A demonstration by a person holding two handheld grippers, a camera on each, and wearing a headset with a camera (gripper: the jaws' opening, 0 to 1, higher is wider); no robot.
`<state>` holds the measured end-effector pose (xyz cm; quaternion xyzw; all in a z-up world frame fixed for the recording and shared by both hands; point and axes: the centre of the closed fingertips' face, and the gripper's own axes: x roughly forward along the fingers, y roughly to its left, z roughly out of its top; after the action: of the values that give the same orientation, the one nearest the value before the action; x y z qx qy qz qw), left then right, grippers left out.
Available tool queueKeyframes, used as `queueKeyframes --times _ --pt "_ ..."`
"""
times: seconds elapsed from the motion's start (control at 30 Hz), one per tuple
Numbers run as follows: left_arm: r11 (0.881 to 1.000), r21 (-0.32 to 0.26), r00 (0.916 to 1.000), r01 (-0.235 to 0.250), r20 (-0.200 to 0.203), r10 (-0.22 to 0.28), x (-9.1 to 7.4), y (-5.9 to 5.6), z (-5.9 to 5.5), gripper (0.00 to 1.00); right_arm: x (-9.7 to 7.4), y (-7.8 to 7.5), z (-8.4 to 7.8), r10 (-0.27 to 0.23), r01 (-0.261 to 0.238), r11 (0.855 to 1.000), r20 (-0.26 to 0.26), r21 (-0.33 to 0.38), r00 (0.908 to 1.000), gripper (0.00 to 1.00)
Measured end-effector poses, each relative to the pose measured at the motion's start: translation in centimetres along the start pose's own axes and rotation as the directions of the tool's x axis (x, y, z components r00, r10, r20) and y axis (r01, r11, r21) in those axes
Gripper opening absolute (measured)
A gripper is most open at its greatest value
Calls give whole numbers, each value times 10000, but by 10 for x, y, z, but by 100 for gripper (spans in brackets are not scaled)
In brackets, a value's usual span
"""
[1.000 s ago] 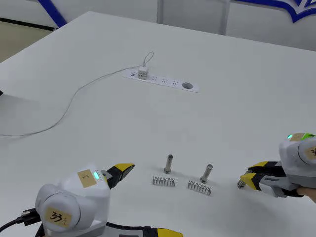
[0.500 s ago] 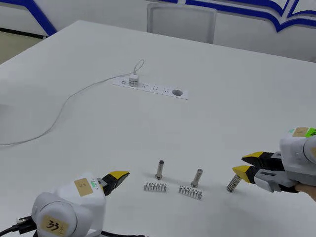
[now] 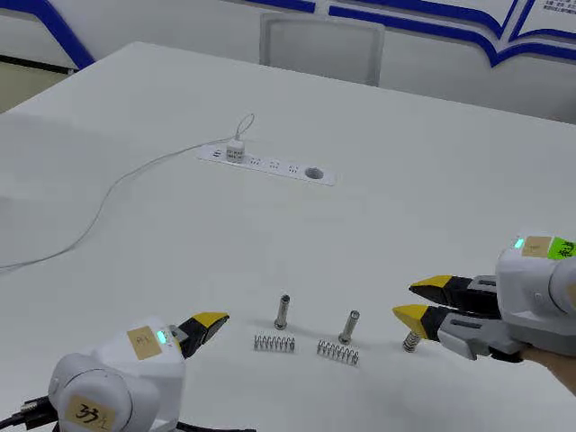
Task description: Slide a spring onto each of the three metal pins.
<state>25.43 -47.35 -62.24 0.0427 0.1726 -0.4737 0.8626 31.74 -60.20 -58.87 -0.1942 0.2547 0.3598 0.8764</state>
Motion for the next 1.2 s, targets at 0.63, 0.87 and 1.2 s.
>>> queueKeyframes --times 0.63,0.87,1.2 --pt "9993 -308 9997 -233 89 236 -1 7 1 100 42 39 -38 1504 -1519 9883 -885 -108 9847 21" --pt "9991 -329 9995 -268 -174 262 0 8 -7 100 65 42 -57 1975 -2018 9793 -1488 -141 9689 21" --pt "9994 -301 9991 -179 -389 168 1 6 -12 100 81 42 -68 2325 -2312 9725 -1745 277 9568 20"
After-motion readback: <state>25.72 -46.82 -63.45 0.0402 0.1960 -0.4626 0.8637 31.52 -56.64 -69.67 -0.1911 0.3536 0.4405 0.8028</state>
